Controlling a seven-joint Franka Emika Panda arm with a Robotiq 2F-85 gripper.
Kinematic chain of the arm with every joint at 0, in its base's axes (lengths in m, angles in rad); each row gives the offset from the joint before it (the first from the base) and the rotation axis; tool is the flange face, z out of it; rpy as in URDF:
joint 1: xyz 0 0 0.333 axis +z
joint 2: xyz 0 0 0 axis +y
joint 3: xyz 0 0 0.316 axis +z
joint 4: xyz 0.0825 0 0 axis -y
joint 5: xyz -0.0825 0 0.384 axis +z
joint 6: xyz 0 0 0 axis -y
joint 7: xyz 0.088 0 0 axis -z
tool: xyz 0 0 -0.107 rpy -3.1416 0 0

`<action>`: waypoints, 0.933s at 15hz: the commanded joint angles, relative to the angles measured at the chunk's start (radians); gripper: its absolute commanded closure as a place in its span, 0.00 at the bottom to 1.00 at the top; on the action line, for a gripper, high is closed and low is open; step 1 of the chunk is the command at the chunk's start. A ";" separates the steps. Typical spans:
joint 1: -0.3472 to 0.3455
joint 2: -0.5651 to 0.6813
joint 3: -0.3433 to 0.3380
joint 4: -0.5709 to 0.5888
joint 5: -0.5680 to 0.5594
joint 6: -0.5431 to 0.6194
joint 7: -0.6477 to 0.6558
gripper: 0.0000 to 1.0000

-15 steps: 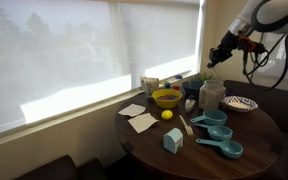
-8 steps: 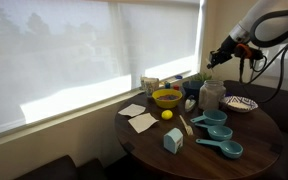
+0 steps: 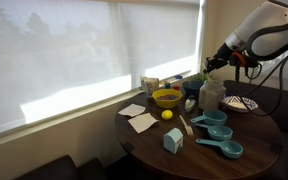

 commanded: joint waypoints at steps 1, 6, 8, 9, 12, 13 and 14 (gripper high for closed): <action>-0.062 0.007 0.060 -0.022 -0.095 0.020 0.084 0.97; -0.073 0.016 0.093 -0.030 -0.134 0.009 0.131 0.97; -0.043 0.022 0.076 -0.027 -0.100 -0.010 0.111 0.97; -0.041 0.025 0.072 -0.023 -0.097 -0.024 0.106 0.97; -0.018 0.029 0.045 -0.012 -0.063 -0.072 0.081 0.97; -0.010 0.030 0.036 -0.008 -0.054 -0.080 0.073 0.97; 0.004 0.031 0.023 -0.002 -0.037 -0.095 0.064 0.97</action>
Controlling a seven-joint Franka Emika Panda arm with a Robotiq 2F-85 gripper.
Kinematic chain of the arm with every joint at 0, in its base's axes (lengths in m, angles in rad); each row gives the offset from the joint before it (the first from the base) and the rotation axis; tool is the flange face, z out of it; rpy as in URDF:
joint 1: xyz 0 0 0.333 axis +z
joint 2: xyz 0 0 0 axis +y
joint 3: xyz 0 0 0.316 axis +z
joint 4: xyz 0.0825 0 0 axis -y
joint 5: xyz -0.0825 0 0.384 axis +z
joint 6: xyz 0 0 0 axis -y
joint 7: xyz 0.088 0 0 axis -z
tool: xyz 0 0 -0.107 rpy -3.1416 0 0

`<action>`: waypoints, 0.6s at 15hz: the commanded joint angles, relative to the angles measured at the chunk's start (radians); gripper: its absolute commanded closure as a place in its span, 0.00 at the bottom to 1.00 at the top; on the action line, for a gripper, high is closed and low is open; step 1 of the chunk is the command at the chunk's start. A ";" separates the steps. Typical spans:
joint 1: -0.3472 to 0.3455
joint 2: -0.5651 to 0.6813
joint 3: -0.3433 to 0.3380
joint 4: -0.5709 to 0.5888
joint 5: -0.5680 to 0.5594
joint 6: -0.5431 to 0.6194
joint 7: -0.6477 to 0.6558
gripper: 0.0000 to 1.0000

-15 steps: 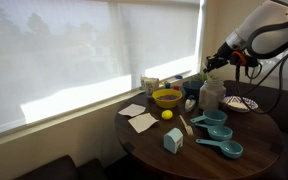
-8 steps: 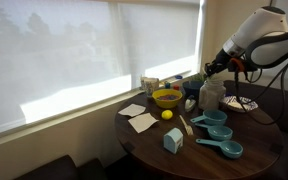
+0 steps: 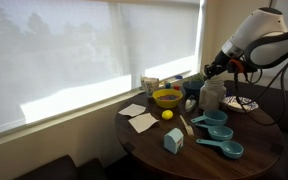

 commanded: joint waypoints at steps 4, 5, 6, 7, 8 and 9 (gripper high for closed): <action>0.084 0.012 -0.085 0.032 0.119 -0.106 -0.051 0.97; 0.088 0.012 -0.091 0.035 0.130 -0.116 -0.052 0.97; 0.091 0.012 -0.098 0.039 0.140 -0.126 -0.054 0.97; 0.094 0.013 -0.104 0.043 0.149 -0.135 -0.054 0.97; 0.097 0.013 -0.110 0.045 0.157 -0.140 -0.056 0.97; 0.108 0.013 -0.120 0.048 0.177 -0.149 -0.066 0.97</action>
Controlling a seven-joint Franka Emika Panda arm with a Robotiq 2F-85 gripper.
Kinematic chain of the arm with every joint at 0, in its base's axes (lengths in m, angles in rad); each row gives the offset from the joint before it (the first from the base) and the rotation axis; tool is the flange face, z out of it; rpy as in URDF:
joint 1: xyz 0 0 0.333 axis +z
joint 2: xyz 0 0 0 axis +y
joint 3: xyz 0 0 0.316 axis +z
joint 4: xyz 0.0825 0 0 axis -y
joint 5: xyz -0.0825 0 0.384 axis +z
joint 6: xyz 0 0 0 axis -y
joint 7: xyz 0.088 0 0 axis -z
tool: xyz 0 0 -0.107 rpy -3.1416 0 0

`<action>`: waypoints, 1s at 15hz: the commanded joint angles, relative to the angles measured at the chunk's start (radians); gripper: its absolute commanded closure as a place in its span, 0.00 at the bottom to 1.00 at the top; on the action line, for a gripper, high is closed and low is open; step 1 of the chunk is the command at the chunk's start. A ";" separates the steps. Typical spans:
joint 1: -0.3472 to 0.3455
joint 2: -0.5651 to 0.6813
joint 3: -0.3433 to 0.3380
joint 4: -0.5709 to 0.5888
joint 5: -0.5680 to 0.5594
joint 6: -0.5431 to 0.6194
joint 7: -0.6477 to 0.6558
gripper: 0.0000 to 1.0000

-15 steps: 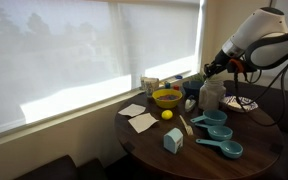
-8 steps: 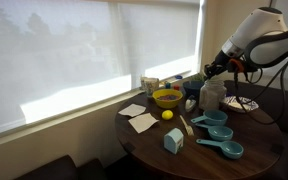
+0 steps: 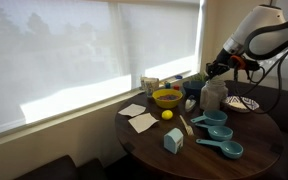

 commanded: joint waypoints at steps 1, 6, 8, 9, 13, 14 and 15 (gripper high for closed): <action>0.033 0.014 -0.031 0.016 0.060 -0.057 -0.024 0.97; 0.049 0.012 -0.057 0.032 0.107 -0.102 -0.034 0.97; 0.055 0.010 -0.070 0.040 0.127 -0.130 -0.044 0.97; 0.052 0.009 -0.073 0.044 0.126 -0.146 -0.042 0.97; 0.033 0.005 -0.087 0.076 0.113 -0.215 -0.038 0.97; 0.029 0.004 -0.093 0.085 0.109 -0.231 -0.037 0.97; 0.032 0.003 -0.101 0.094 0.116 -0.239 -0.044 0.97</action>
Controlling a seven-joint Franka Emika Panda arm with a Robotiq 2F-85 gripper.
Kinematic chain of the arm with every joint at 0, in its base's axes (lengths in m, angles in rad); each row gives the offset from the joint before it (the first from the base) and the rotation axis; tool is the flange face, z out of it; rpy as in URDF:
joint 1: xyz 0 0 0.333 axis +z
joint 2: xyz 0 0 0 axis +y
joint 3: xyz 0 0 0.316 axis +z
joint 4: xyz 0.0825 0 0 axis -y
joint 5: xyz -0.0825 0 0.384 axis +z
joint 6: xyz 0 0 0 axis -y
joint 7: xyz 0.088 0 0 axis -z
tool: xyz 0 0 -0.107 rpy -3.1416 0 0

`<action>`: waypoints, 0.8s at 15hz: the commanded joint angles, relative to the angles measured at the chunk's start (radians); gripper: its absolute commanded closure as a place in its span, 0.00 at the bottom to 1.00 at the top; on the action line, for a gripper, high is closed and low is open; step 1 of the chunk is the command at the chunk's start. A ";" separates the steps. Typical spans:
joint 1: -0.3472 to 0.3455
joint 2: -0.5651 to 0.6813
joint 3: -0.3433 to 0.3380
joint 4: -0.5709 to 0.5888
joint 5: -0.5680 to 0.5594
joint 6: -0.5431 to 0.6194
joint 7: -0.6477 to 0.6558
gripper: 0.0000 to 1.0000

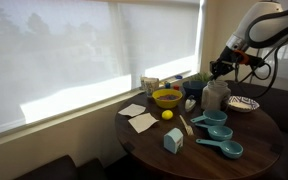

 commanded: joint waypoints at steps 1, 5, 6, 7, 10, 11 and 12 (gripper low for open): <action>0.002 0.004 -0.027 0.043 0.024 -0.067 -0.027 0.97; 0.013 0.012 -0.051 0.077 0.055 -0.111 -0.047 0.97; 0.015 0.014 -0.055 0.084 0.066 -0.123 -0.053 0.97; 0.016 0.015 -0.057 0.090 0.073 -0.133 -0.053 0.97; 0.012 0.023 -0.050 0.121 0.074 -0.162 -0.039 0.97; 0.012 0.024 -0.048 0.130 0.072 -0.170 -0.037 0.97; 0.014 0.026 -0.047 0.143 0.072 -0.183 -0.035 0.97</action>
